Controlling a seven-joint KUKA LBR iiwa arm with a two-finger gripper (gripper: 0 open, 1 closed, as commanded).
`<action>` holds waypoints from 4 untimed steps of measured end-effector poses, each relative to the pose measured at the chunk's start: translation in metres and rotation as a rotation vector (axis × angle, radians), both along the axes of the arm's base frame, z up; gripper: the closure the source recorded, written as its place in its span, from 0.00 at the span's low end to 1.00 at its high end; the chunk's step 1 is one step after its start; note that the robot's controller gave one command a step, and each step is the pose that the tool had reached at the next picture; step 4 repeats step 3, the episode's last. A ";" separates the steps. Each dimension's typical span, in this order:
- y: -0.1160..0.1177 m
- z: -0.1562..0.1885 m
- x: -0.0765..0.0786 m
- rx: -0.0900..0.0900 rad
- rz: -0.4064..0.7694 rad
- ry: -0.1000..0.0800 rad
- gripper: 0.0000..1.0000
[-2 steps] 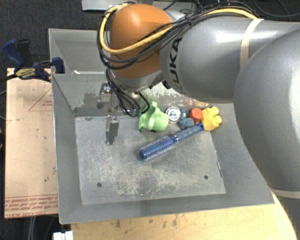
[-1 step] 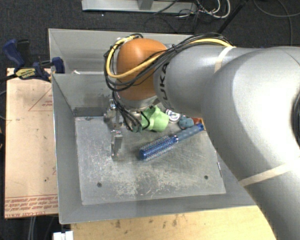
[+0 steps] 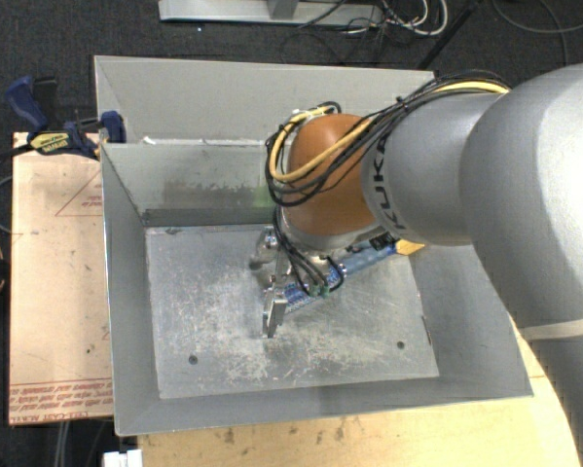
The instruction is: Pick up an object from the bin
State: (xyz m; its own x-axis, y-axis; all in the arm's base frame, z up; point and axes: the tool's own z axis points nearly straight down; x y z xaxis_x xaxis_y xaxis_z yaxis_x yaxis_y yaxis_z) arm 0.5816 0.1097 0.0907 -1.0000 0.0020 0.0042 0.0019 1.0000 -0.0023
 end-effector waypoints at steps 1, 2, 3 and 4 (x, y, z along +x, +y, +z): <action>-0.068 -0.016 0.000 0.008 -0.020 -0.019 0.00; -0.067 -0.015 0.001 0.006 -0.018 -0.025 1.00; -0.058 0.146 0.000 0.004 0.042 -0.014 1.00; -0.058 0.146 0.000 0.004 0.042 -0.014 1.00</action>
Offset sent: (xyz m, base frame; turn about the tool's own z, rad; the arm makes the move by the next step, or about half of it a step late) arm -0.0045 -0.0679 -0.0207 0.0144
